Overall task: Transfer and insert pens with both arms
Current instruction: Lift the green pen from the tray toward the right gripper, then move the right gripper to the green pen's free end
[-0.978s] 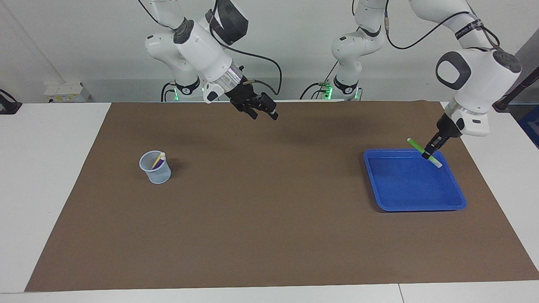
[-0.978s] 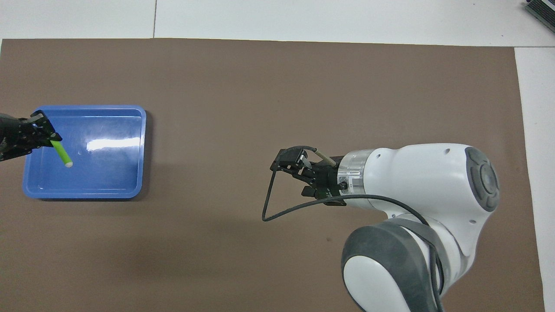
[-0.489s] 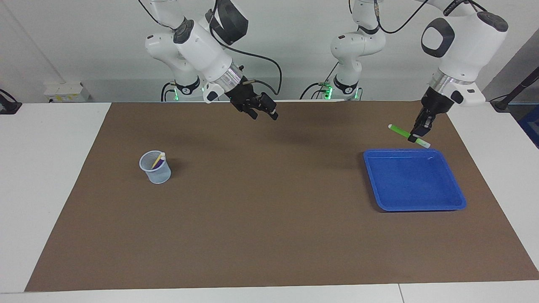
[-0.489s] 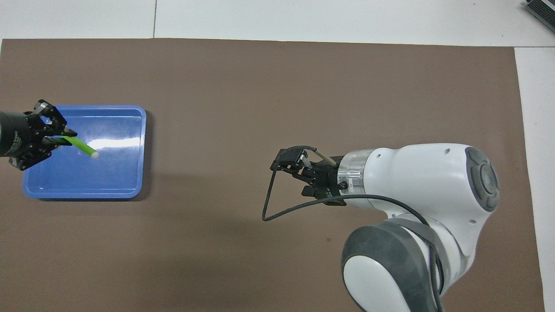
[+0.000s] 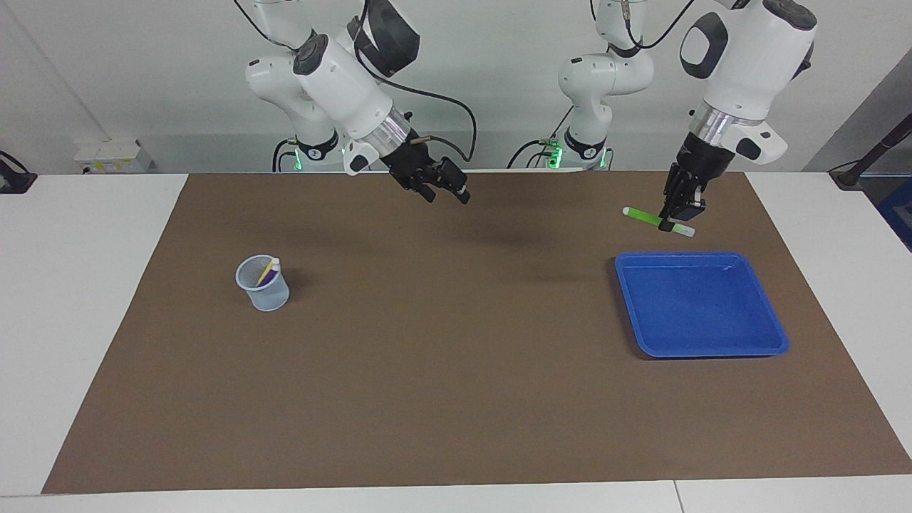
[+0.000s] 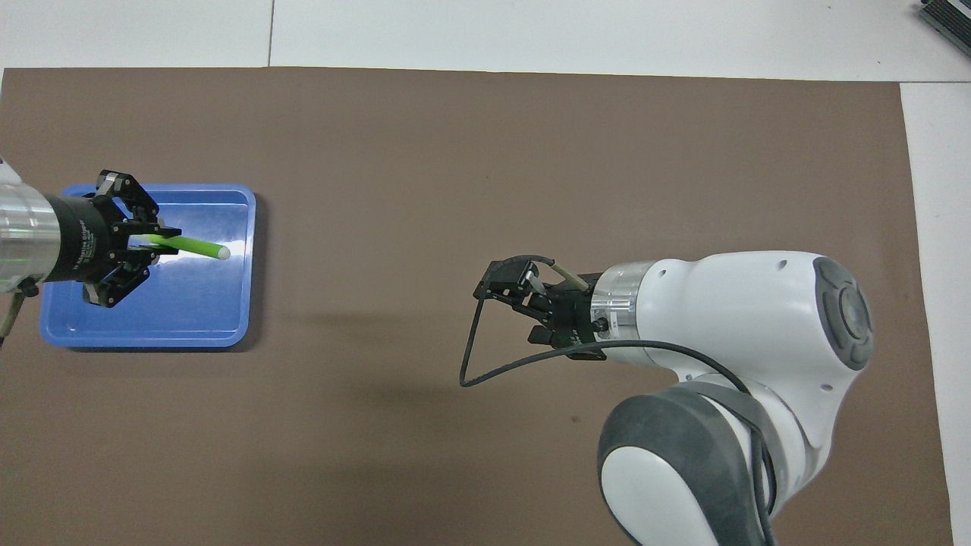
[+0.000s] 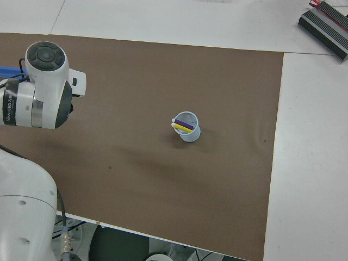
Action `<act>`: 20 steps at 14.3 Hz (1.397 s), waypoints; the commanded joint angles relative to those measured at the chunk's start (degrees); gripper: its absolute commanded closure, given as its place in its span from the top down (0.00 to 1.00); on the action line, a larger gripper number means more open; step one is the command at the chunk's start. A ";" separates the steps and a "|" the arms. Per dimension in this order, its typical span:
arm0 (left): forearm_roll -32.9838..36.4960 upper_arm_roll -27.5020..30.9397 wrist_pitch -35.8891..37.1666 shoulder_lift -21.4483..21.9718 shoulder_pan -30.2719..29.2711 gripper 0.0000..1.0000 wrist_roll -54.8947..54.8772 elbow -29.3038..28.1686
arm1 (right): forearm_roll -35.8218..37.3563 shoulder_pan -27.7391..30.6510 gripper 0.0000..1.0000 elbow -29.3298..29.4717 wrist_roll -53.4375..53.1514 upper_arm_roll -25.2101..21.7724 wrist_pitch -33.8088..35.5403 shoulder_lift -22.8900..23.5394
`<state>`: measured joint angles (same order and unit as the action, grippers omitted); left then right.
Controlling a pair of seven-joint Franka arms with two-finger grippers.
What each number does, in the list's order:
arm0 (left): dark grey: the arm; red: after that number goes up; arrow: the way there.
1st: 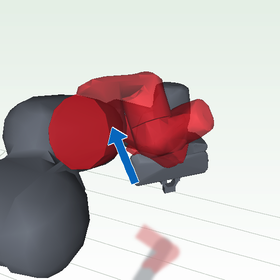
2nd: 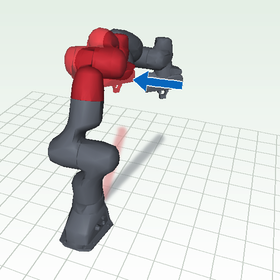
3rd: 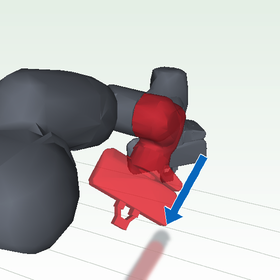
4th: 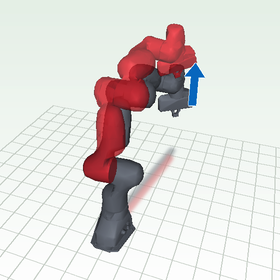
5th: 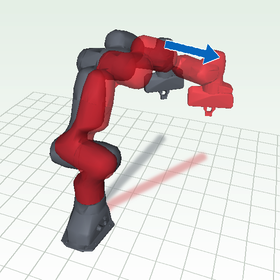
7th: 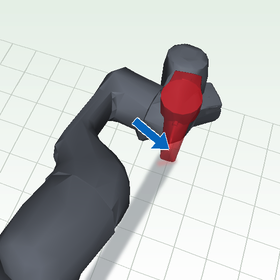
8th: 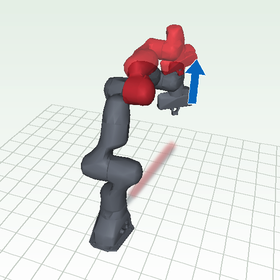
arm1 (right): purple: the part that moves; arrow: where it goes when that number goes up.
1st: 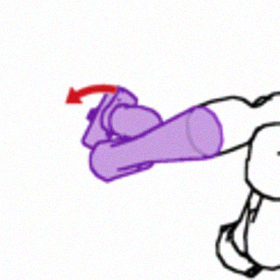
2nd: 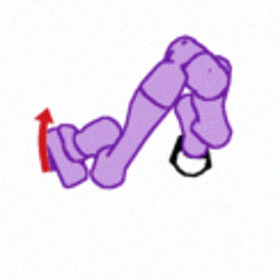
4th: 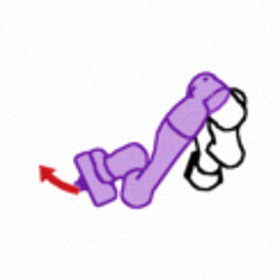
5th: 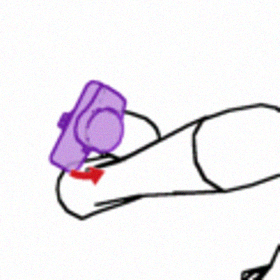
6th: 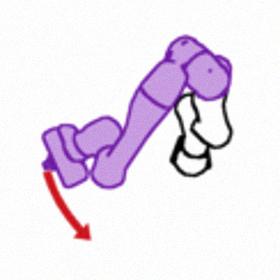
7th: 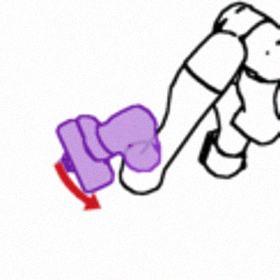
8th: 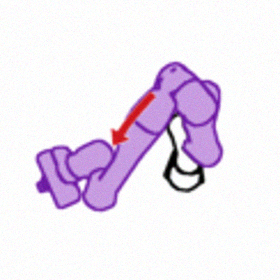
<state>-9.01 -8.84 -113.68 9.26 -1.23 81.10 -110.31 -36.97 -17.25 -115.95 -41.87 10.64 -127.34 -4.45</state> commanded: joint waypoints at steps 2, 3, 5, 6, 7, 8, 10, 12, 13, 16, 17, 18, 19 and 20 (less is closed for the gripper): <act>-0.31 0.76 2.40 2.34 4.56 0.00 12.03 -1.04 | -1.70 -0.15 1.00 -0.86 -0.41 0.08 -1.77 -0.20; -0.13 0.24 3.19 2.69 5.18 0.00 13.80 -1.04 | -1.70 -0.15 1.00 -0.86 -0.41 0.08 -1.77 -0.20; 0.05 -1.34 3.64 3.04 5.62 0.00 17.05 -1.31 | -1.70 -0.15 1.00 -0.86 -0.41 0.08 -1.77 -0.20; 0.05 -2.40 4.51 3.05 5.62 0.00 18.29 -1.31 | -1.70 -0.15 1.00 -0.77 -0.41 0.08 -1.77 -0.20; 0.13 -3.45 5.48 3.31 5.62 0.00 19.26 -1.31 | -1.79 -0.15 1.00 -0.77 -0.41 0.08 -1.95 -0.20; 0.83 -4.68 6.09 3.48 5.62 0.00 20.83 -1.31 | -1.79 -0.24 1.00 -0.77 -0.41 0.08 -2.56 -0.20; 1.63 -6.18 6.98 3.66 5.62 0.00 23.91 -1.31 | -3.27 -0.33 1.00 -0.69 -0.49 0.08 -3.09 -0.03; 2.85 -7.15 8.29 3.92 5.62 0.00 25.50 -1.31 | -6.70 -0.50 1.00 -0.69 -0.49 0.08 -5.53 0.06; 3.73 -7.67 9.08 4.01 5.62 0.00 25.86 -1.31 | -6.89 -2.50 1.00 -0.69 -0.67 0.08 -7.99 0.41; 4.09 -8.12 9.97 4.36 5.62 0.00 25.86 -1.31 | -8.11 -6.38 1.00 -0.25 -6.89 0.08 -14.76 1.20; 4.09 -8.38 9.97 4.36 5.80 0.00 26.03 -1.31 | -9.16 -7.26 1.00 -0.07 -7.17 0.08 -16.69 1.81; 4.09 -8.38 9.97 4.36 5.89 0.00 26.73 -1.31 | -10.22 -8.84 1.00 0.02 -7.17 0.08 -18.80 2.34; 4.09 -8.73 9.97 4.36 5.89 0.00 27.09 -1.31 | -11.10 -10.42 1.00 -0.07 -7.26 0.08 -20.65 2.61; 4.09 -9.08 9.88 4.36 5.89 0.00 27.18 -1.31 | -11.98 -11.04 1.00 0.02 -7.35 0.08 -21.36 2.87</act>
<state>-5.92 -17.57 -104.61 12.13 4.16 106.61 -110.55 -46.63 -26.88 -116.15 -48.73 10.79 -146.30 -2.44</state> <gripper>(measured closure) 0.833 0.000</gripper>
